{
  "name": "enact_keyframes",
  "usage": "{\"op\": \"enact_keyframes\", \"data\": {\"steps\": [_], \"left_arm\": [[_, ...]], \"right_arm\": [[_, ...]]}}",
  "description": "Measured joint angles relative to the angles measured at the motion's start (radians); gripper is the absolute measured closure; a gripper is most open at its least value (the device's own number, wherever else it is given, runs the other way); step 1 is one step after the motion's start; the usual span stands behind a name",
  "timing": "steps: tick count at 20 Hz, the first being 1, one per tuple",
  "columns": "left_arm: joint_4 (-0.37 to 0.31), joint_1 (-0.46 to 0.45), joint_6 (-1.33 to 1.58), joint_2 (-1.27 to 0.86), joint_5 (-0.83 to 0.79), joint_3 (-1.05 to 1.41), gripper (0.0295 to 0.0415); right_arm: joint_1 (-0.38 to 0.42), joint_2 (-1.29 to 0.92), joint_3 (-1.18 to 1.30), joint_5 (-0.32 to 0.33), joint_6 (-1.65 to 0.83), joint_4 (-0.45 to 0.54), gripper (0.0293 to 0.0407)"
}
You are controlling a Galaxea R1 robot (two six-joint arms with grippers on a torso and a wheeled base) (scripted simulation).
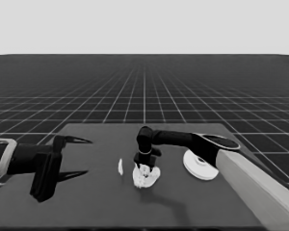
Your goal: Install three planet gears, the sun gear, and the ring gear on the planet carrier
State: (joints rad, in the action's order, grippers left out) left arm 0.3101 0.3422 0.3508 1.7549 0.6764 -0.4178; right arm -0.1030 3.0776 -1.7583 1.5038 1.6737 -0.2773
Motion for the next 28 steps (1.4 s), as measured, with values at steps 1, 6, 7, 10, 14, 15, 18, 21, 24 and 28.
{"op": "enact_keyframes", "data": {"steps": [1,6,7,10,14,15,18,21,24,28], "left_arm": [[0.000,0.000,0.000,0.000,0.000,0.000,0.0326],[0.000,0.000,0.000,0.000,0.000,0.000,0.0326],[0.000,0.000,0.000,0.000,0.000,0.000,0.0326],[0.000,0.000,0.000,0.000,0.000,0.000,0.0326],[0.000,0.000,0.000,0.000,0.000,0.000,0.0326],[0.000,0.000,0.000,0.000,0.000,0.000,0.0326],[0.000,0.000,0.000,0.000,0.000,0.000,0.0326],[0.000,0.000,0.000,0.000,0.000,0.000,0.0326],[0.000,0.000,0.000,0.000,0.000,0.000,0.0326],[0.000,0.000,0.000,0.000,0.000,0.000,0.0326]], "right_arm": [[0.000,0.000,0.000,0.000,0.010,0.000,0.0390],[-0.005,-0.001,-0.001,0.000,0.063,0.000,0.0390],[-0.005,-0.001,-0.001,0.000,0.073,0.000,0.0390],[-0.006,-0.001,-0.001,0.000,0.105,0.000,0.0390],[-0.006,-0.001,-0.001,0.000,0.147,0.000,0.0390],[-0.006,-0.001,-0.001,0.000,0.157,0.000,0.0390],[-0.006,-0.001,-0.001,0.000,0.188,0.000,0.0390],[-0.006,-0.001,-0.001,0.000,0.220,0.000,0.0390],[-0.006,-0.001,-0.001,0.000,0.251,0.000,0.0390],[-0.006,-0.001,-0.001,0.000,0.293,0.000,0.0390]]}}
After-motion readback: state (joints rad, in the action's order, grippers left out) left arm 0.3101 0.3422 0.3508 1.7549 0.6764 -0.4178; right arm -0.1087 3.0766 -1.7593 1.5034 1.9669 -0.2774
